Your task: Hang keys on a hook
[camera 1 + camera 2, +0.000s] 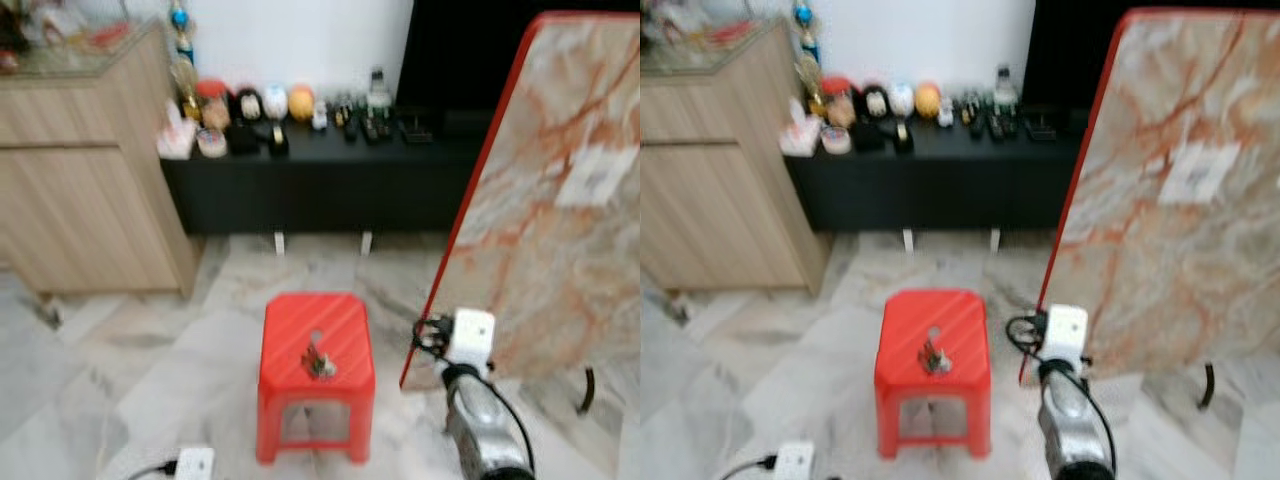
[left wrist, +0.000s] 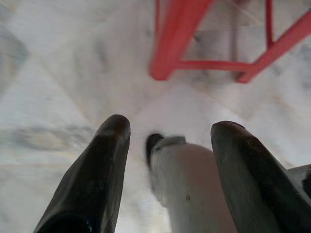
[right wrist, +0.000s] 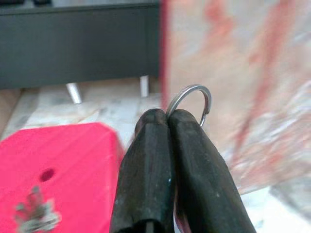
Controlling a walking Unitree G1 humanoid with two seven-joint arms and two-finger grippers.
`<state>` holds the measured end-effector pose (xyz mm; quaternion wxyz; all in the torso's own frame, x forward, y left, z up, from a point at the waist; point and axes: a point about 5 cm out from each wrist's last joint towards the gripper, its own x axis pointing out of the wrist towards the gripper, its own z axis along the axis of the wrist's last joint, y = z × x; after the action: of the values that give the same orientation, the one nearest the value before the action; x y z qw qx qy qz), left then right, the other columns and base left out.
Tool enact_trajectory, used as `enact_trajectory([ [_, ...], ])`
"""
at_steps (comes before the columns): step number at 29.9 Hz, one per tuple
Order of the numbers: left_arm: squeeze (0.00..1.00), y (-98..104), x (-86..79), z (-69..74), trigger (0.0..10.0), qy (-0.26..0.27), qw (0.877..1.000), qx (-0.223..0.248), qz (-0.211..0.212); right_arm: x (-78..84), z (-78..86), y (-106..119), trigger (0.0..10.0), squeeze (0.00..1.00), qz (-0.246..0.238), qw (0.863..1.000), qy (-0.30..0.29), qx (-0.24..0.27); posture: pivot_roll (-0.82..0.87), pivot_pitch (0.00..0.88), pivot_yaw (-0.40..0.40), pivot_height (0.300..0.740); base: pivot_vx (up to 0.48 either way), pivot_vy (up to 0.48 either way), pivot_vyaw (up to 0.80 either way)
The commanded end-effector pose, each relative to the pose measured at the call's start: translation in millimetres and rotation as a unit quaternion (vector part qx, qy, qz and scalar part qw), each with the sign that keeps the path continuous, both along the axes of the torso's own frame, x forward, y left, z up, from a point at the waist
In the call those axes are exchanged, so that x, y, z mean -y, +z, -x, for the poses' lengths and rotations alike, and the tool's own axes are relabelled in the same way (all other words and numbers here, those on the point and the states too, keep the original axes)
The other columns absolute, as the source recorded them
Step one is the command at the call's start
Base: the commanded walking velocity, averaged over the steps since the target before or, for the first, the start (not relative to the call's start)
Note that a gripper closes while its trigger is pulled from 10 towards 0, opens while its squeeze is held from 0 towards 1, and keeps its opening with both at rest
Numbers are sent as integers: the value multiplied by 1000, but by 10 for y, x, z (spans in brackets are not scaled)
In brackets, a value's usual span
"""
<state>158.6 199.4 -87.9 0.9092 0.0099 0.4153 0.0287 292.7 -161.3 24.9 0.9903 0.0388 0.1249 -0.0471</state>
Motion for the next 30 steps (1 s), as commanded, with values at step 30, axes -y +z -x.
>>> enact_trajectory([
  [30,0,-2,-36,26,10000,16,1000,3,6,93,-170,240,10000,0,8,999,-17,47,40,0,-52,740,0,-107,0],
])
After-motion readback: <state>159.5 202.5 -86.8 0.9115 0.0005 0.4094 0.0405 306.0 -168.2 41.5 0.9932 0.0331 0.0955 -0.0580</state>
